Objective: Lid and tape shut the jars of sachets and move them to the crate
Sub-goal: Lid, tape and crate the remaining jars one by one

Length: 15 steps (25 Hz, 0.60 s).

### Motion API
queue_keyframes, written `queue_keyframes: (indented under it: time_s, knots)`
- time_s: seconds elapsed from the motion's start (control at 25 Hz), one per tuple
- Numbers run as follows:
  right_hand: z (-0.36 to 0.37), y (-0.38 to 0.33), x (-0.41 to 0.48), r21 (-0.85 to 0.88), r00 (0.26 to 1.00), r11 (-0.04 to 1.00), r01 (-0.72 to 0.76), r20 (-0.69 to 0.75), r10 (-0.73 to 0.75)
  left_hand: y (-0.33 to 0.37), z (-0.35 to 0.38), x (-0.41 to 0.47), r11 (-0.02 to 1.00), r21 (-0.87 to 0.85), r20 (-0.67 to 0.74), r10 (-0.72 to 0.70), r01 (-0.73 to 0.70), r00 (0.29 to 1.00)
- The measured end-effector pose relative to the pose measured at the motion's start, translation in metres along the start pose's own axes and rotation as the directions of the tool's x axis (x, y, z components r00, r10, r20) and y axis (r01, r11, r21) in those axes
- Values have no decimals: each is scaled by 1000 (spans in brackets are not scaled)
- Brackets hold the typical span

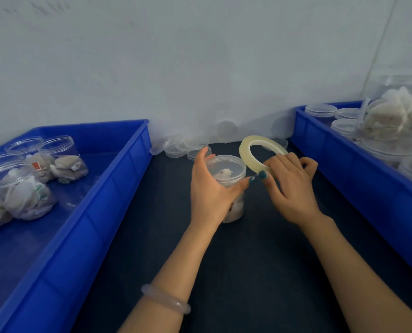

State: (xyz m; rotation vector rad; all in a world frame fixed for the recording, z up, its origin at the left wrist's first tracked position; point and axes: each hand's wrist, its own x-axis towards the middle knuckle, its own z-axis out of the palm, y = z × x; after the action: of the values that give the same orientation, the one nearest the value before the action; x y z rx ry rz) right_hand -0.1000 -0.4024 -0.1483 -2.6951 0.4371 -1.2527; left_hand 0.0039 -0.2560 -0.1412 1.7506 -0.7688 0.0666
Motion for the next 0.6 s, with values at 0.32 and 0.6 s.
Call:
queue_keyframes:
  time_s: [0.32,0.6]
  knots:
    - [-11,11,5,-236,999,972,-15,38,24,-7,-12,11,999,1,135,34,-34,990]
    - [-11,1,9,-222,997,975,-30,67,46,-11,-35,16,999,-45,411,41,-24,911]
